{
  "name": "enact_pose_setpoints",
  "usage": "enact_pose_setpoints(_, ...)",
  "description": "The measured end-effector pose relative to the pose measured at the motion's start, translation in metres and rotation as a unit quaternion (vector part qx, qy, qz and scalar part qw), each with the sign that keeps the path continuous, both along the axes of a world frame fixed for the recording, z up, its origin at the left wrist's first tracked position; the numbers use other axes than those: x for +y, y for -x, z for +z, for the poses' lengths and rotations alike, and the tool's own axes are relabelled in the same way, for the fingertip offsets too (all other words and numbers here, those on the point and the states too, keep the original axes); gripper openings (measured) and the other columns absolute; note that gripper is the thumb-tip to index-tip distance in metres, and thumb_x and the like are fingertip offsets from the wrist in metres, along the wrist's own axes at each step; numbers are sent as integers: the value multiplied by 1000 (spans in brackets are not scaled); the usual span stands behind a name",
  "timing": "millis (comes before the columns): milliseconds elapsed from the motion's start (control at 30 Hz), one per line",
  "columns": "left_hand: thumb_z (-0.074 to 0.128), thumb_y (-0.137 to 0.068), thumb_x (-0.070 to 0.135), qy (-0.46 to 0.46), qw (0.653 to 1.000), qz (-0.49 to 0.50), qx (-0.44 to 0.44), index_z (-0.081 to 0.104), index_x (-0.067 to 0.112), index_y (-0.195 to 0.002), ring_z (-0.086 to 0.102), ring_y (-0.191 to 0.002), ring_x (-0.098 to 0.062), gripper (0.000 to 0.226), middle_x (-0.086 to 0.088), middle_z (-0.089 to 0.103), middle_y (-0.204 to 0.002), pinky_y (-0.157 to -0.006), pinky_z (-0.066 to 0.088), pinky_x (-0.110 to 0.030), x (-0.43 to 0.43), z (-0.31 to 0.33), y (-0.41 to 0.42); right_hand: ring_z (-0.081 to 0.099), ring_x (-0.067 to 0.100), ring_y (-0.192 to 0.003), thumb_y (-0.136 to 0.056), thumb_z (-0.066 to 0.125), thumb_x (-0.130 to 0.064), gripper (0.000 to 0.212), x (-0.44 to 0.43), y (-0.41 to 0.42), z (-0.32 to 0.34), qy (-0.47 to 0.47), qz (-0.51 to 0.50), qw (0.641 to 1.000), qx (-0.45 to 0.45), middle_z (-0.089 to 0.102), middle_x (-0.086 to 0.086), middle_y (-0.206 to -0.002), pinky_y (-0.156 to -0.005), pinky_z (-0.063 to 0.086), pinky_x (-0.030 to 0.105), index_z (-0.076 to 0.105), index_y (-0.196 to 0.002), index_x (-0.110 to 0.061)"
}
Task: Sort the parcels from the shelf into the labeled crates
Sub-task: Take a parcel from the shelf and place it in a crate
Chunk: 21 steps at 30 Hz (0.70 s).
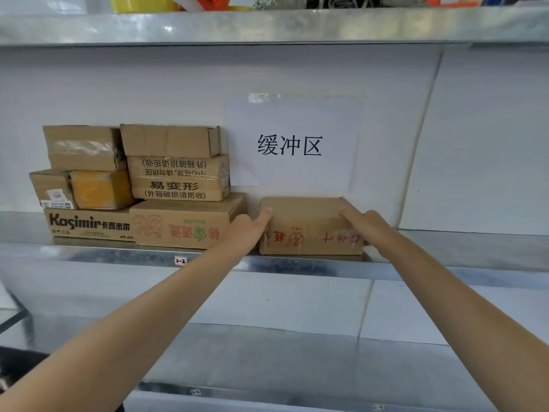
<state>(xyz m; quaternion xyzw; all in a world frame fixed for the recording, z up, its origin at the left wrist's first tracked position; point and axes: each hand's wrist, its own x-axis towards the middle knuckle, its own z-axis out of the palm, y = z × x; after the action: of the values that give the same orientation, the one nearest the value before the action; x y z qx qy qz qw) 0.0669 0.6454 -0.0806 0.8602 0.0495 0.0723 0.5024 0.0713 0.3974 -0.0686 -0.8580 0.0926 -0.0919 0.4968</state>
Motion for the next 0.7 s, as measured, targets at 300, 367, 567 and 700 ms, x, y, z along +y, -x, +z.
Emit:
enact_pose_setpoints(300, 54, -95, 51, 156, 984, 13, -90, 70, 3, -98, 58, -78, -17, 51, -8, 68, -89, -73, 44, -30, -9, 3, 33, 58, 11, -83, -98, 52, -50, 45, 9, 29, 4, -74, 35, 993, -83, 62, 2, -107, -62, 42, 25, 51, -122, -13)
enact_pose_setpoints(367, 54, -96, 48, 179, 975, 21, -130, 68, 15, -83, 55, -73, -12, 38, 1, 63, -77, -64, 38, -26, -7, 16, 49, 56, 7, -82, -97, 53, -50, 40, 16, 40, 15, -76, 42, 989, -122, 59, -3, -104, -59, 40, 22, 49, -118, -17)
enact_pose_setpoints(567, 59, -95, 44, 230, 944, 26, -237, 66, 31, -81, 61, -85, -11, 20, 9, 71, -90, -76, 45, -25, 23, 51, 90, 55, 0, -88, -96, 54, -53, 44, 48, 63, 38, -93, 71, 972, -203, 54, -10, -104, -61, 41, 19, 44, -120, -17)
enact_pose_setpoints(700, 60, -94, 43, 229, 934, 43, -271, 71, 38, -88, 65, -94, -5, 13, 18, 74, -91, -83, 50, -26, 53, 50, 114, 54, -3, -89, -96, 55, -52, 45, 72, 70, 32, -102, 92, 965, -224, 54, -12, -103, -62, 41, 17, 45, -116, -13)
